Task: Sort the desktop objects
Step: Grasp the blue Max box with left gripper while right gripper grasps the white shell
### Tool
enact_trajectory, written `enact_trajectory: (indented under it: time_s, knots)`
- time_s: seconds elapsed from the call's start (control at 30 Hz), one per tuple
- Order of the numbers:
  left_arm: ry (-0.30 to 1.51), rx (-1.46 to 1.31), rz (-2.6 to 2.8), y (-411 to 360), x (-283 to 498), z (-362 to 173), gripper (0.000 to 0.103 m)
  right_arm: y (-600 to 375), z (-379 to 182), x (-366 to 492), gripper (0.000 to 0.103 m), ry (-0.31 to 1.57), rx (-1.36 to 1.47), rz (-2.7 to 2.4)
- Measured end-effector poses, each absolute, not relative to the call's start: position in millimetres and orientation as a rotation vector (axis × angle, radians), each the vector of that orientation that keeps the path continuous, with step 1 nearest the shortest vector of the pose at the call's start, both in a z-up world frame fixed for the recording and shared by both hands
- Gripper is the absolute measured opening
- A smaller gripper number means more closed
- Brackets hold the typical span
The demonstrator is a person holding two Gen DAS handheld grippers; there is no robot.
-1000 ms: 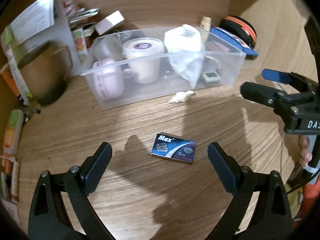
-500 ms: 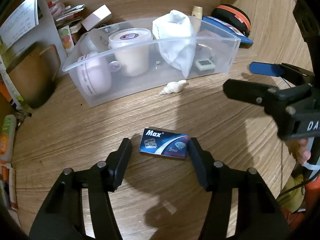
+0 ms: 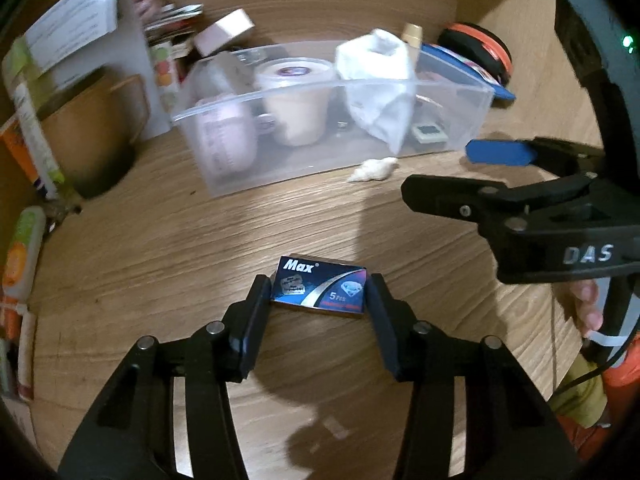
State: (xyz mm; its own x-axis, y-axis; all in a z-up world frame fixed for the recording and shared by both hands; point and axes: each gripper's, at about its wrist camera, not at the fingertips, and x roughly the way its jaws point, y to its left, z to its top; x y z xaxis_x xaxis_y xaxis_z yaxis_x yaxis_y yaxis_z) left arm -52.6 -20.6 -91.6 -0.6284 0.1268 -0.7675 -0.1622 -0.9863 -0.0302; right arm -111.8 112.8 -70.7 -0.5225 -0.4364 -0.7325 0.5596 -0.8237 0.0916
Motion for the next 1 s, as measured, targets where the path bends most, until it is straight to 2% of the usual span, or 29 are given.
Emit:
enact_trajectory:
  time_s: [0.27,0.63,0.97,1.0]
  knots:
    - [-0.092,-1.246,2.807,-56,-45,-85,0.048,89,-83,-124,0.067,0.224,1.117,-2.268]
    - [-0.232,-1.181,2.808,-73,-39,-80,0.048,65,-91,-133,0.062,0.266,1.160,-2.296]
    - [-0.274,-1.166,2.815,-84,-34,-78,0.048,60,-91,-135,0.031,0.274,1.150,-2.336]
    - [-0.272,-1.166,2.816,-85,-34,-78,0.048,59,-91,-135,0.031,0.275,1.148,-2.334]
